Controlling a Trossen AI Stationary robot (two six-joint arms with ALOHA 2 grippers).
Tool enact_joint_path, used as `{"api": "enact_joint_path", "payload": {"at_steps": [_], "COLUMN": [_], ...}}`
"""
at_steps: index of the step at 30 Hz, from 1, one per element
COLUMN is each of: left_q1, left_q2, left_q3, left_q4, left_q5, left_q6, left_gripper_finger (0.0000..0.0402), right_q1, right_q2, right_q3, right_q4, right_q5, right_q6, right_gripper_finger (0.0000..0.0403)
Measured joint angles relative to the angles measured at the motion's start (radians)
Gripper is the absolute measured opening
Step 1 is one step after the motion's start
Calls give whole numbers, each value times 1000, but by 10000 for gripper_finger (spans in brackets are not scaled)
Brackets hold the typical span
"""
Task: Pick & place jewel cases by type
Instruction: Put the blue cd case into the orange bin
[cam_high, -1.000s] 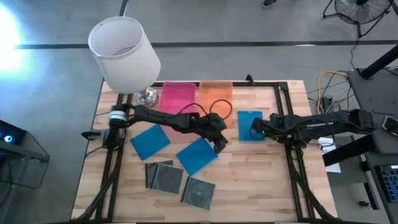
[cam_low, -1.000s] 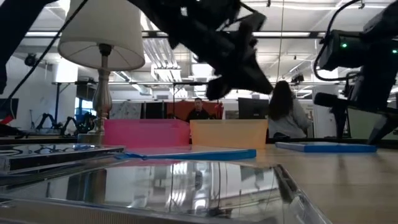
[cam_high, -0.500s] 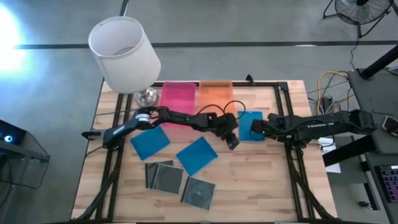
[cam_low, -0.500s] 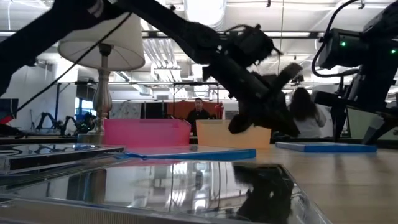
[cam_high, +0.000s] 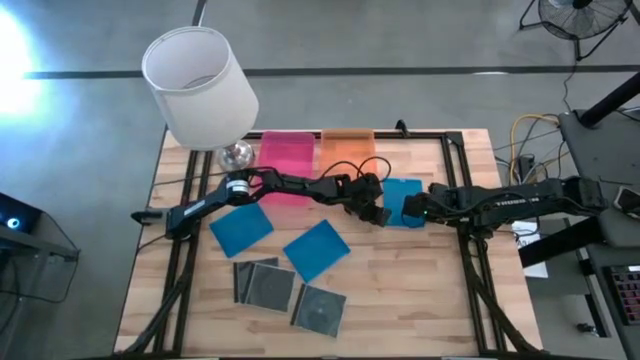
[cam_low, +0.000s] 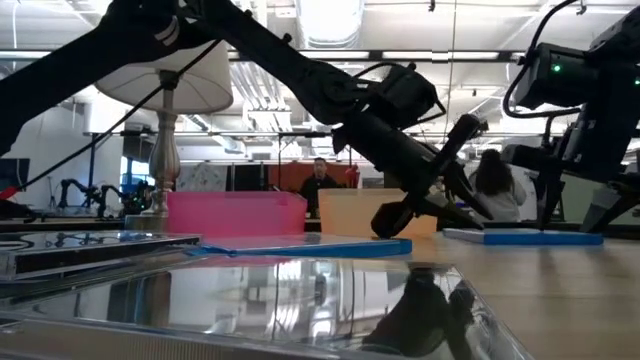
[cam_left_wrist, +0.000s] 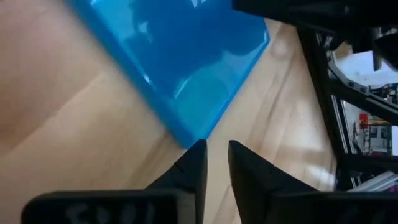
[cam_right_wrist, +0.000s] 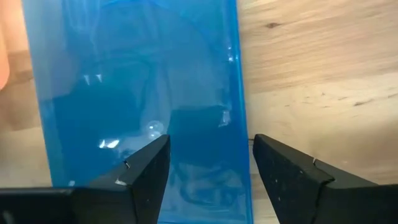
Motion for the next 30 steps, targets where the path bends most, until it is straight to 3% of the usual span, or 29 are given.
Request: {"api": "enact_joint_path", "payload": {"at_steps": [10, 15, 20, 26, 30], "left_q1": [-12, -25, -33, -41, -44], "left_q2": [28, 28, 29, 29, 29], "left_q3": [1, 1, 1, 1, 0], "left_q4": [51, 45, 43, 31, 29], "left_q5": [-20, -23, -19, -19, -18], "left_q6": [-3, 25, 43, 80, 103], "left_gripper_finger": [60, 60, 60, 60, 60], "right_q1": [-1, 7, 11, 11, 11], "right_q2": [39, 7, 25, 65, 71], "right_q3": [-38, -18, -39, -45, -62], "right_q4": [118, 18, 52, 181, 353], "right_q5": [-26, -66, -67, -63, -86], "right_q6": [4, 12, 63, 63, -66], "right_gripper_finger": [221, 221, 221, 221, 221]}}
